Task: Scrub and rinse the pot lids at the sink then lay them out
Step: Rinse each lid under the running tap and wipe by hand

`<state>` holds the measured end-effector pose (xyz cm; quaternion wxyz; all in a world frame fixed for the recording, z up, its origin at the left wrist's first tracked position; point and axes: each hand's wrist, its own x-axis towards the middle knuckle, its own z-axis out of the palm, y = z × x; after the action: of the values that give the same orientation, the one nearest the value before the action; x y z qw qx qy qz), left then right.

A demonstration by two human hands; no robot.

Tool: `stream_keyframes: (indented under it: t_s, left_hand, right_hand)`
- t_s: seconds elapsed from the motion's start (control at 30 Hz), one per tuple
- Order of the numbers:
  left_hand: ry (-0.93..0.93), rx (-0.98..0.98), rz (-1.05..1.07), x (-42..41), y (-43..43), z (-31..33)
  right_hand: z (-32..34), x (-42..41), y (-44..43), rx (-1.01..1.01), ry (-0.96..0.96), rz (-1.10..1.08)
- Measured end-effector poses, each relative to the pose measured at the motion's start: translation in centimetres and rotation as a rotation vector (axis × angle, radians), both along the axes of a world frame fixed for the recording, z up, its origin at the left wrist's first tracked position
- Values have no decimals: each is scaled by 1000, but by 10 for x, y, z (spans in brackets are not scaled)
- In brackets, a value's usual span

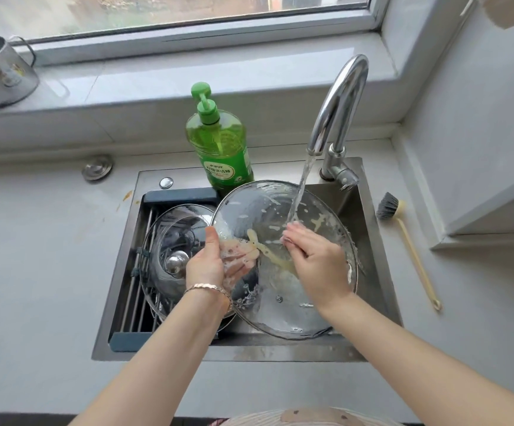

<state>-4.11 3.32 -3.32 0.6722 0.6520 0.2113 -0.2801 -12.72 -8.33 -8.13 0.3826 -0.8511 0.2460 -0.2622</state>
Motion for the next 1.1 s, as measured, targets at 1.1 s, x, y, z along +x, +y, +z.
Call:
stream_keyframes:
  t_s: [1.1]
  left_hand:
    - [-238, 82, -195, -14, -21, 18]
  right_hand:
    - [29, 40, 2, -319, 278, 444]
